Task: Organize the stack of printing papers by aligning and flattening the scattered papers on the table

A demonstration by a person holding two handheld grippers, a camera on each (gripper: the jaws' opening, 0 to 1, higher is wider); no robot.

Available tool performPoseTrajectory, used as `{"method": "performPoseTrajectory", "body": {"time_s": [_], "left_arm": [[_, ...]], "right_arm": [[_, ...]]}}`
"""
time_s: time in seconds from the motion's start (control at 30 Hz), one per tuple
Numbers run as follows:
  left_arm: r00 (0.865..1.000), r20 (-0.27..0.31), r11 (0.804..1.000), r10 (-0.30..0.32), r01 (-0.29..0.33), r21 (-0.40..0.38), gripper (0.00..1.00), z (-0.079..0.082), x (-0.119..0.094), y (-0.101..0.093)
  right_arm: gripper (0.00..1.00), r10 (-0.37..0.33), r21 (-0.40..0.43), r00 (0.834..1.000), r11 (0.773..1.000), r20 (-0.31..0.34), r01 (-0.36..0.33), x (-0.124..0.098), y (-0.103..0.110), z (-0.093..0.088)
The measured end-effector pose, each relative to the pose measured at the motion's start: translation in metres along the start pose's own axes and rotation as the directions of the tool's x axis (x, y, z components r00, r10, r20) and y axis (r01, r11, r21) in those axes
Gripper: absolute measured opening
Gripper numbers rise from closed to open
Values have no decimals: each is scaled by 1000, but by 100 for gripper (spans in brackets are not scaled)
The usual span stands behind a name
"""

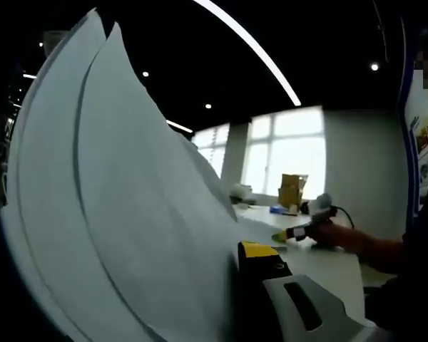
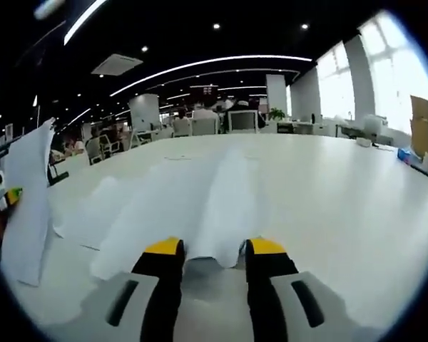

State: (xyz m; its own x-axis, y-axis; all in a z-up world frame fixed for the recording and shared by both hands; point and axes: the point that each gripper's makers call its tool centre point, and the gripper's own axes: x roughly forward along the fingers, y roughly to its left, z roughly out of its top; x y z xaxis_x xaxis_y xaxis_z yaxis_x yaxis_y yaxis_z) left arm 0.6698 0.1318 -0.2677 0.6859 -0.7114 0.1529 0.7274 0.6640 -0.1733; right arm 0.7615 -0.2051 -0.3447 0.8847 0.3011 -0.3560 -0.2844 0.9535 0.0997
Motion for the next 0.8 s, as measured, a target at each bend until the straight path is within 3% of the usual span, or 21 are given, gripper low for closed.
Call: {"method": "performPoseTrajectory", "body": {"time_s": [0.2, 0.5, 0.63, 0.8], "left_arm": [[1000, 0, 1000, 0, 0, 0, 12, 0, 0, 0], [1000, 0, 1000, 0, 0, 0, 12, 0, 0, 0], [1000, -1, 1000, 0, 0, 1, 12, 0, 0, 0], [1000, 1, 1000, 0, 0, 1, 12, 0, 0, -1]], "right_arm": [[28, -1, -2, 1000, 1000, -1, 1, -1, 1, 0], [28, -12, 57, 999, 998, 30, 10, -4, -2, 6], [25, -14, 69, 1000, 998, 11, 14, -5, -2, 3], [14, -11, 89, 999, 996, 33, 9, -8, -2, 7]]}}
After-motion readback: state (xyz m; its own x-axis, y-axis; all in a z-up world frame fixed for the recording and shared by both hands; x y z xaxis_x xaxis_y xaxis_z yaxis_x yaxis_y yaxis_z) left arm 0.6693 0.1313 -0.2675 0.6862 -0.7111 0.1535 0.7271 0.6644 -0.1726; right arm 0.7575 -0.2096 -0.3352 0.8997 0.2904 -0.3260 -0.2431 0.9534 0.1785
